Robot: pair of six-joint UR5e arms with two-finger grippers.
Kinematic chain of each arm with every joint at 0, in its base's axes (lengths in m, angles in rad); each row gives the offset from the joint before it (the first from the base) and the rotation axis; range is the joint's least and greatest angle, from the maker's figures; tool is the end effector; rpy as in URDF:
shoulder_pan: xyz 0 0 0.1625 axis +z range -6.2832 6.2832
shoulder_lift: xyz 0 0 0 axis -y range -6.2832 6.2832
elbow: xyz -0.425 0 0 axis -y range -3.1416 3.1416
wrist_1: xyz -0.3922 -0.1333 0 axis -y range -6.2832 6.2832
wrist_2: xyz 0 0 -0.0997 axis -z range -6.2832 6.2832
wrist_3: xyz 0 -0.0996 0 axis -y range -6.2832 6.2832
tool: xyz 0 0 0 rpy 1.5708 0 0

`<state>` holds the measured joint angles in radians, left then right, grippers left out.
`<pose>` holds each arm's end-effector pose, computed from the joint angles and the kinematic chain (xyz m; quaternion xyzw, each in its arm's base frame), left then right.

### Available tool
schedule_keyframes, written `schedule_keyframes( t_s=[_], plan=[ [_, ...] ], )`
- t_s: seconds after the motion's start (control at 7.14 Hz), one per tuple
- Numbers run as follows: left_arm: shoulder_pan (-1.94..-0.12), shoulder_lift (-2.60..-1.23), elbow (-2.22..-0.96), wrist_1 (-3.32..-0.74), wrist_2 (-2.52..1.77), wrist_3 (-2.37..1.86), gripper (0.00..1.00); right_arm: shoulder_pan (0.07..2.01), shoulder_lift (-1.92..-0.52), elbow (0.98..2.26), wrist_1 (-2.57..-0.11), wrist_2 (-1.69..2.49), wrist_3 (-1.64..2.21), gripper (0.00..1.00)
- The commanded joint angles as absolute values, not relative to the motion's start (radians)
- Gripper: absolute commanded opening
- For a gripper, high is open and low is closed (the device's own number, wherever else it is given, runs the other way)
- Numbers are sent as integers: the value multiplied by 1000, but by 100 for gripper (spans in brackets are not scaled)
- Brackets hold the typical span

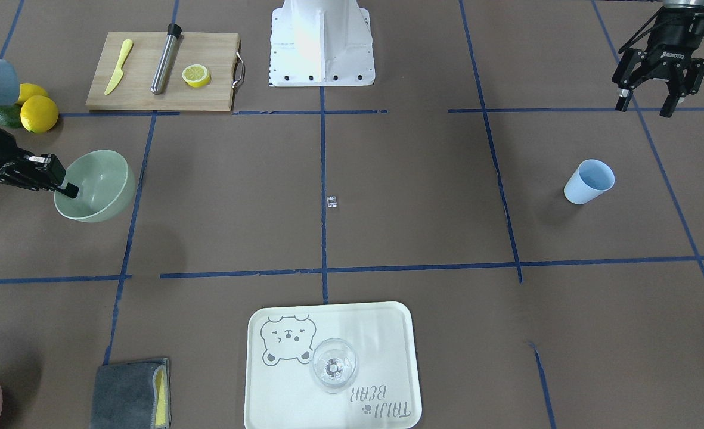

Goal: Pour ice into bowl

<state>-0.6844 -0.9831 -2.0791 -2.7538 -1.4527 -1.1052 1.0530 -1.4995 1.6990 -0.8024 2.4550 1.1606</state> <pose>0.1319 -0.2948 0.5028 0.3268 0.4118 -0.1236 0.8416 -0.2101 -0.4825 0.4624 -0.0009 -0.5659 0.0639 0.8220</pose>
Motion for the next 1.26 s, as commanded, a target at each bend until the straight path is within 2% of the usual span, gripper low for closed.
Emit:
schedule_keyframes(
  t_s=[0.0, 0.42, 0.56, 0.84, 1.12],
  plan=[
    [-408, -977, -2010, -2761, -1140, -1324, 100, 1011, -1380, 1748, -941, 2447, 1259, 0],
    [-189, -992, -1896, -2760, -870, -1543, 100, 841, -1194, 1822, -1173, 2293, 1392, 0],
    [-128, -1044, -1835, -2757, -762, -1543, 100, 780, -1110, 1825, -1271, 2226, 1429, 0],
    [-86, -1151, -1713, -2728, -627, -1543, 100, 683, -982, 1824, -1420, 2144, 1460, 0],
    [-86, -1204, -1687, -2636, -553, -1542, 100, 577, -915, 1806, -1428, 2044, 1534, 0]
  ],
)
